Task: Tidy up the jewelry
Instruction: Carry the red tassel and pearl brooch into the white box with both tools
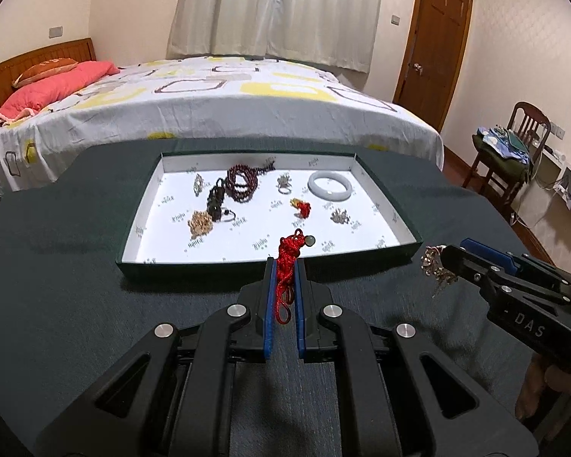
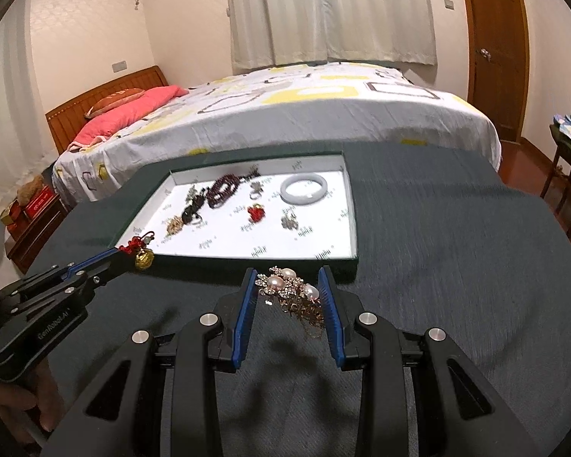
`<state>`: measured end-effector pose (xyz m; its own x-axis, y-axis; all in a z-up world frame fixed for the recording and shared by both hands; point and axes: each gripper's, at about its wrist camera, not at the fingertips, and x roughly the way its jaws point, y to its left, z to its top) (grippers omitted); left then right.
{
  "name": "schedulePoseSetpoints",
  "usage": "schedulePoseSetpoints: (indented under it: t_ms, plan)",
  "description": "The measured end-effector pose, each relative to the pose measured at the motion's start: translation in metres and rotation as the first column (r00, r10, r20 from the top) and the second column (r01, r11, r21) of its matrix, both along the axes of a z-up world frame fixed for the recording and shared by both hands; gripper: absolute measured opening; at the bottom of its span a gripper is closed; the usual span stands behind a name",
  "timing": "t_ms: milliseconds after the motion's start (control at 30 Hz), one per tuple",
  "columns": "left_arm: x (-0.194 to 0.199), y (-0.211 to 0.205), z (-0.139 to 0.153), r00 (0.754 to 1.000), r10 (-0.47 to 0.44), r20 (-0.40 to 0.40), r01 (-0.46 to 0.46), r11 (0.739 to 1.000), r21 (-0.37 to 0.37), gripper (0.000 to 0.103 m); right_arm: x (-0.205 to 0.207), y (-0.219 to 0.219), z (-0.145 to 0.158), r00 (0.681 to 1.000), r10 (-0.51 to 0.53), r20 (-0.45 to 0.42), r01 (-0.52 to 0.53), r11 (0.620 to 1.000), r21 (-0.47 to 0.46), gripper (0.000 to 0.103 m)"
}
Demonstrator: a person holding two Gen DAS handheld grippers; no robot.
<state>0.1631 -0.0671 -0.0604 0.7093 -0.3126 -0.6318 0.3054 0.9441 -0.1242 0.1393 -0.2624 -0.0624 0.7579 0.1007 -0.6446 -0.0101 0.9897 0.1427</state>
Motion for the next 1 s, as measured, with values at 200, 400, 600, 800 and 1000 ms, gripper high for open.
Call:
schedulePoseSetpoints:
  t_ms: [200,400,600,800,1000]
  plan:
    - [0.013,0.002,0.013,0.999,0.007,0.032,-0.007,1.000,-0.008,0.009,0.016,0.009,0.019,0.999,0.022,0.049,-0.021,1.000,-0.012,0.033]
    - [0.035,0.001,0.027,0.997,0.012,0.080,-0.012,1.000,-0.004,0.009,0.040,0.018,0.032,0.995,0.036,0.093,-0.034,0.999,-0.018,0.033]
    - [0.067,-0.001,0.036,0.992,0.027,0.122,-0.027,1.000,-0.001,0.009,0.070,0.027,0.037,0.991,0.041,0.131,-0.039,0.999,-0.016,0.033]
    - [0.093,-0.005,0.005,0.997,0.045,0.070,-0.047,0.999,0.024,0.009,0.100,0.036,0.005,0.996,0.050,0.074,-0.049,0.999,-0.015,0.033]
    - [0.108,-0.003,-0.037,0.998,0.059,-0.012,-0.058,0.996,0.061,0.009,0.117,0.041,-0.040,0.998,0.056,-0.032,-0.057,0.998,-0.031,0.033]
